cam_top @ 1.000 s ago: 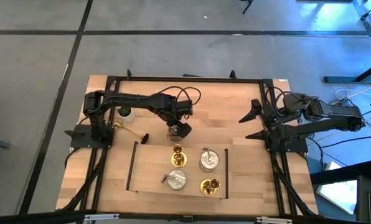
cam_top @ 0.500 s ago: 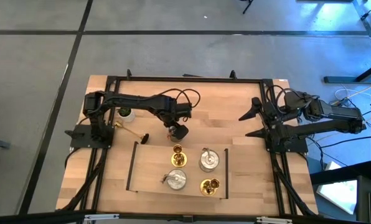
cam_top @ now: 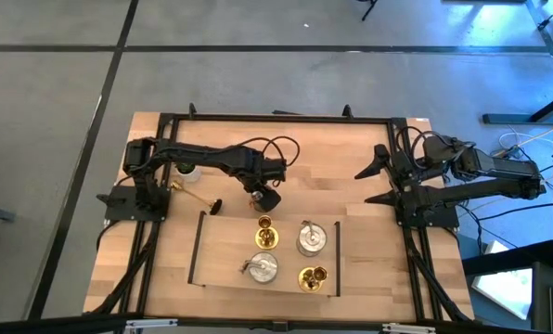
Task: Pick & Place candle stick holders
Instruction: Put the silver scented candle on the shelf
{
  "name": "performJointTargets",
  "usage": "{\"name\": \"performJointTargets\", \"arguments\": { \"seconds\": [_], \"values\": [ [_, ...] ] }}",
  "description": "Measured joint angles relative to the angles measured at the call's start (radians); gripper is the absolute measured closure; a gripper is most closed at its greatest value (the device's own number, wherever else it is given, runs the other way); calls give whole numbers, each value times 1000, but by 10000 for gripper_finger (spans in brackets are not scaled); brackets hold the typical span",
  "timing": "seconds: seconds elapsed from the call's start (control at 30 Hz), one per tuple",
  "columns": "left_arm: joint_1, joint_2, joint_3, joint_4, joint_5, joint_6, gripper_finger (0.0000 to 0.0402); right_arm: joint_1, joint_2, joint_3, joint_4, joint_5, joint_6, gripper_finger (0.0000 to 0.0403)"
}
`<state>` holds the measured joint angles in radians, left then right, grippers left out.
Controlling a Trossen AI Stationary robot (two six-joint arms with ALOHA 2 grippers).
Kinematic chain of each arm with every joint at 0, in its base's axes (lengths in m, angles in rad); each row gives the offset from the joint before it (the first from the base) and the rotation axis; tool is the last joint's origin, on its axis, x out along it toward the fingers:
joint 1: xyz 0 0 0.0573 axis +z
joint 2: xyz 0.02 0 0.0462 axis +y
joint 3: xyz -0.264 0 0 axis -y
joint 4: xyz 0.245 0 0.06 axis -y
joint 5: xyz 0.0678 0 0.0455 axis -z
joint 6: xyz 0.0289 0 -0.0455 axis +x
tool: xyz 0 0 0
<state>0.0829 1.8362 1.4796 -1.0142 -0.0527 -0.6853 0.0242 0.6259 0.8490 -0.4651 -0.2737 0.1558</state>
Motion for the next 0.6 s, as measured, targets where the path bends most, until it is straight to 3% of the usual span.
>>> {"name": "performJointTargets", "arguments": {
  "seconds": [0.6],
  "values": [
    [-38, 24, 1, 10, -27, -18, 13, 0, 21, 0, 23, 0, 1, 65]
  ]
}}
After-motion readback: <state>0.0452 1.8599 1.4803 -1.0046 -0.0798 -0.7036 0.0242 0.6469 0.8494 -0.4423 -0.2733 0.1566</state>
